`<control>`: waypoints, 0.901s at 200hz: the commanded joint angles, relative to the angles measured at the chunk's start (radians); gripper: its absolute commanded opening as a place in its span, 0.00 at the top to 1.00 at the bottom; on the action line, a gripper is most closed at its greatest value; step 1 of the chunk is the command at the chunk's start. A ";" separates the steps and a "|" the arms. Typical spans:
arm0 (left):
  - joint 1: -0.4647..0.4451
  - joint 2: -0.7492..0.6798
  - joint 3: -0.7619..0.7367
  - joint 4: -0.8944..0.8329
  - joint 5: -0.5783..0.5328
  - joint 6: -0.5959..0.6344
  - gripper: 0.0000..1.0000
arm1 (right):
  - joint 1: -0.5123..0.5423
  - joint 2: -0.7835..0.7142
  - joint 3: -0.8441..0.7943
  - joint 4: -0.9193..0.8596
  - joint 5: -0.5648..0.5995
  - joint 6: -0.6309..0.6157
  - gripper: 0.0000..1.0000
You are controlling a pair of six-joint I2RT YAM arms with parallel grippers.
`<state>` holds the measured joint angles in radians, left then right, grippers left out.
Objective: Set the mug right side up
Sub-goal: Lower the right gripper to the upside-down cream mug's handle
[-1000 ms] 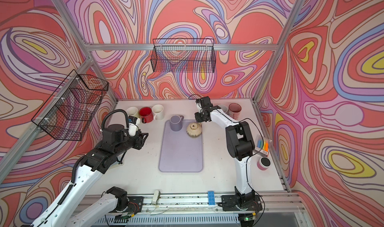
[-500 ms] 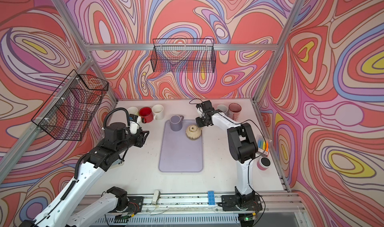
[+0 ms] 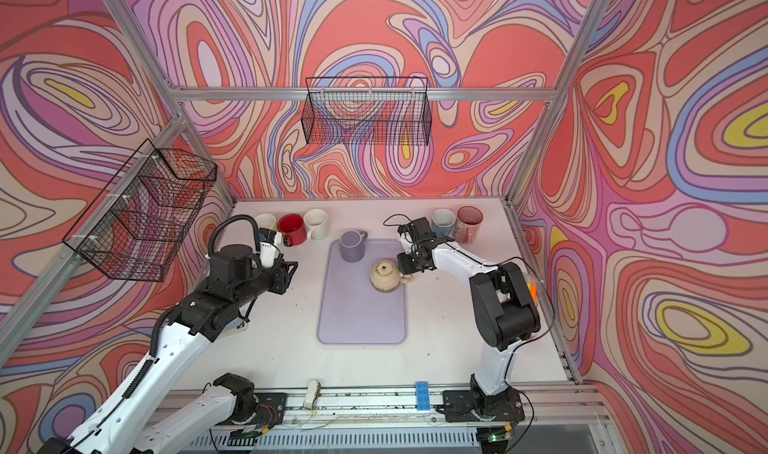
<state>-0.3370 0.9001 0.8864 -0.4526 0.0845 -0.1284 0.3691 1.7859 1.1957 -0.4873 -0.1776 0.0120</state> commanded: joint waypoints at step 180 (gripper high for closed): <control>-0.001 0.028 0.020 -0.003 0.020 -0.013 0.57 | 0.166 -0.225 -0.032 -0.270 -0.078 -0.137 0.54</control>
<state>-0.3370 0.9192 0.8867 -0.4526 0.0883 -0.1352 0.5079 1.5532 1.1355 -0.7105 -0.2352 -0.0555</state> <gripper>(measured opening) 0.429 0.446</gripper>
